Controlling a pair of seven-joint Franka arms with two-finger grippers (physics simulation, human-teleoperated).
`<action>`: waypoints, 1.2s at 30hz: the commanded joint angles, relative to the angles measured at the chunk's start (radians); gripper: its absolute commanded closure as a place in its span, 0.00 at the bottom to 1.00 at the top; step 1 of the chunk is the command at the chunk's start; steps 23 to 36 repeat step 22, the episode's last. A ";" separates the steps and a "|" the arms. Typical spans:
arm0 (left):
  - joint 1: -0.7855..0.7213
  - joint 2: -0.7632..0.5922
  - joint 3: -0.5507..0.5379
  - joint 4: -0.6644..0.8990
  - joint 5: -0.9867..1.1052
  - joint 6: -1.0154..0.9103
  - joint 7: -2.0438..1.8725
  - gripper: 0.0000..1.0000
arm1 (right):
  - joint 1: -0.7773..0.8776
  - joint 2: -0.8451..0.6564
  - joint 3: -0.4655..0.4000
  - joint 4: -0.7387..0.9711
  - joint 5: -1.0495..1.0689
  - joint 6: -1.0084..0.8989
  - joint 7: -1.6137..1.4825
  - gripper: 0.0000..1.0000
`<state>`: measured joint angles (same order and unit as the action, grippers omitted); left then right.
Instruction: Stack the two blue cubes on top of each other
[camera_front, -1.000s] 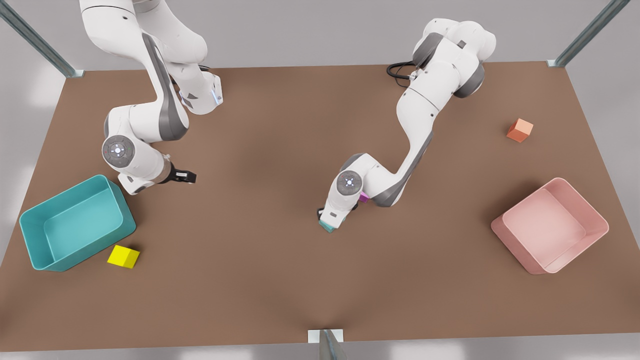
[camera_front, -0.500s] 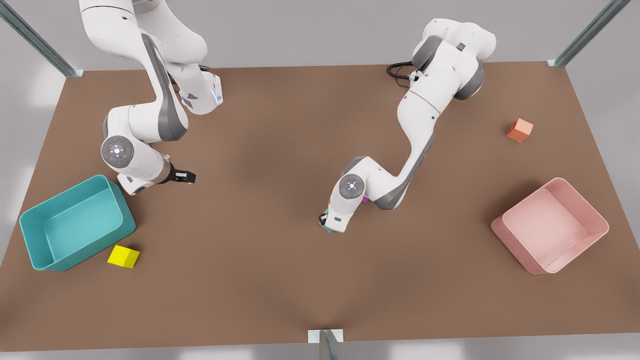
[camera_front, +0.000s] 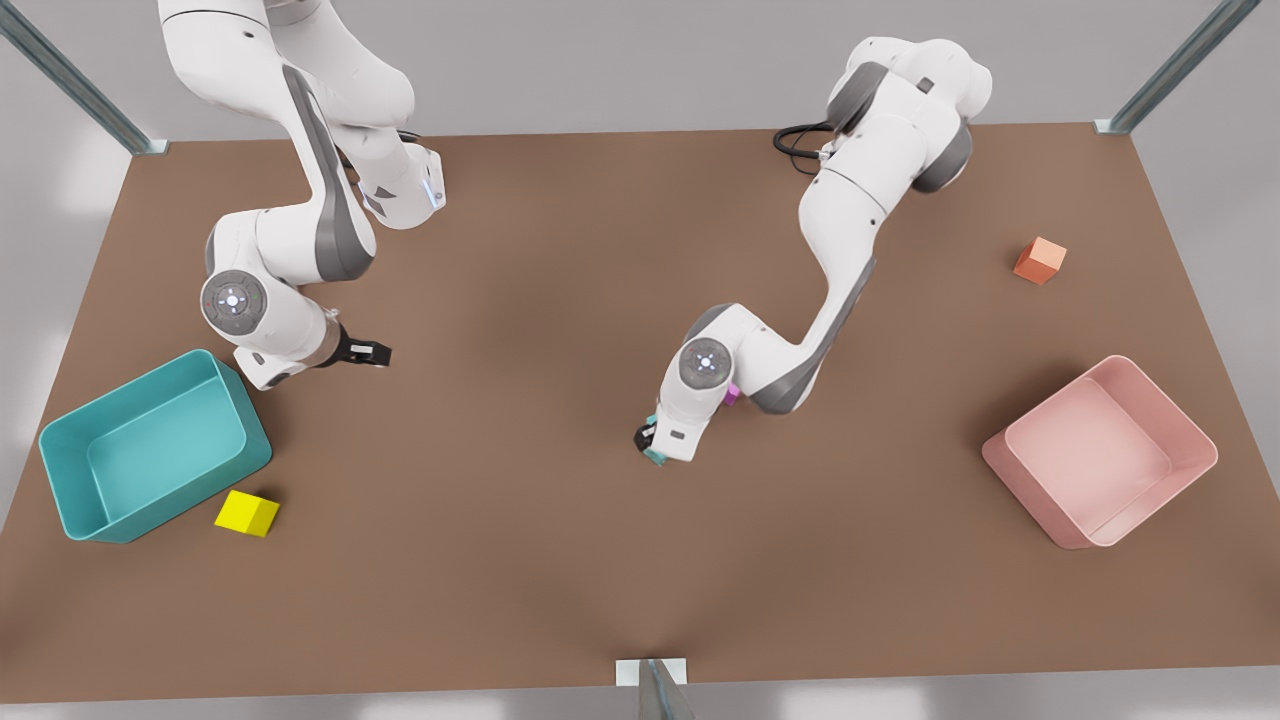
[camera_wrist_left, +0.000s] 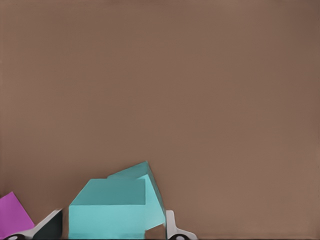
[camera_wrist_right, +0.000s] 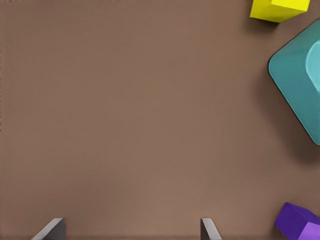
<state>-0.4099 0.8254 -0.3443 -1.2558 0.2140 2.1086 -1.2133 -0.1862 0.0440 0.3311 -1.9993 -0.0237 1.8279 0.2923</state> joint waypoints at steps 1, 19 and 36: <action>0.000 -0.017 -0.007 0.039 0.001 -0.116 -0.031 0.00 | 0.002 -0.001 0.002 0.001 0.001 -0.002 -0.002 0.00; 0.404 -0.555 0.214 -0.131 -0.199 -0.579 1.192 0.00 | 0.007 0.004 0.002 0.013 0.001 -0.002 -0.002 0.00; 0.404 -0.551 0.214 -0.131 -0.197 -0.579 1.192 0.00 | 0.007 0.004 0.002 0.014 0.001 -0.004 -0.002 0.00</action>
